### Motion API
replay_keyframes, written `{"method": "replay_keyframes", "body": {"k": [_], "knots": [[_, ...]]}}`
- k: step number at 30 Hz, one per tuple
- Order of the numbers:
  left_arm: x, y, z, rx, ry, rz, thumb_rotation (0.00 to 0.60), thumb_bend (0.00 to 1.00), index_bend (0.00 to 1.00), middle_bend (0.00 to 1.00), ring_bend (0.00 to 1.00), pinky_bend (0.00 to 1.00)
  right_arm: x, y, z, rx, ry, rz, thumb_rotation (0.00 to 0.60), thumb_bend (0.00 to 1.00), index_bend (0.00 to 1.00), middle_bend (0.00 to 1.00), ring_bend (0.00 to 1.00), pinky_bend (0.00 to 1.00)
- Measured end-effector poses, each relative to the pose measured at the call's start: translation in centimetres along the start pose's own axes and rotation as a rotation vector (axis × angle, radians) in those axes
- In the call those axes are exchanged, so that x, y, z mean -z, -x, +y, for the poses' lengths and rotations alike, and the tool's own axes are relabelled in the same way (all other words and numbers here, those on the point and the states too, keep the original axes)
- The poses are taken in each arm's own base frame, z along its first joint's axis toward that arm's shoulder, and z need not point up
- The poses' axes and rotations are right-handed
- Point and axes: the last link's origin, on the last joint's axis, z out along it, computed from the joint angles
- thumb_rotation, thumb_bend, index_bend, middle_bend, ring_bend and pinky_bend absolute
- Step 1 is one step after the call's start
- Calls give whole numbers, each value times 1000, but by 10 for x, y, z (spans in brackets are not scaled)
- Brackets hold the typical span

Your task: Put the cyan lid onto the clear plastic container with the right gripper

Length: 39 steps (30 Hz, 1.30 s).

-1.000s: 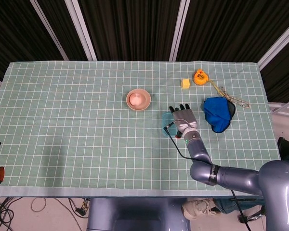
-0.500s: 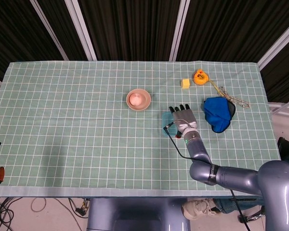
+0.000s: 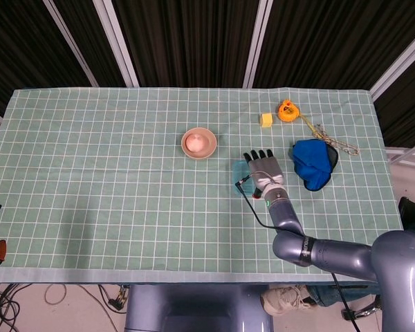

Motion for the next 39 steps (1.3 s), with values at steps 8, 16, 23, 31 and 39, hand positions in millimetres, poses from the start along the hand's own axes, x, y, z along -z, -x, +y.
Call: {"method": "replay_keyframes", "body": {"k": [8, 16, 23, 31, 39], "knots": [[0, 0, 0, -1, 0, -1, 600, 522, 75, 0, 0, 0, 5, -7, -1, -27, -4, 14, 600, 192, 9, 62, 0, 0], [0, 0, 0, 3, -1, -1, 600, 522, 75, 0, 0, 0, 15, -22, 2, -79, -10, 55, 600, 191, 84, 191, 0, 0], [0, 0, 0, 10, -3, -8, 600, 522, 75, 0, 0, 0, 28, -33, 9, -135, -19, 155, 600, 242, 187, 326, 47, 0], [0, 0, 0, 15, -4, -11, 600, 522, 75, 0, 0, 0, 33, -33, 15, -185, -18, 184, 600, 307, 440, 336, 92, 0], [0, 0, 0, 18, -6, -12, 600, 522, 75, 0, 0, 0, 27, -34, 18, -235, -11, 234, 600, 419, 548, 347, 113, 0]]}}
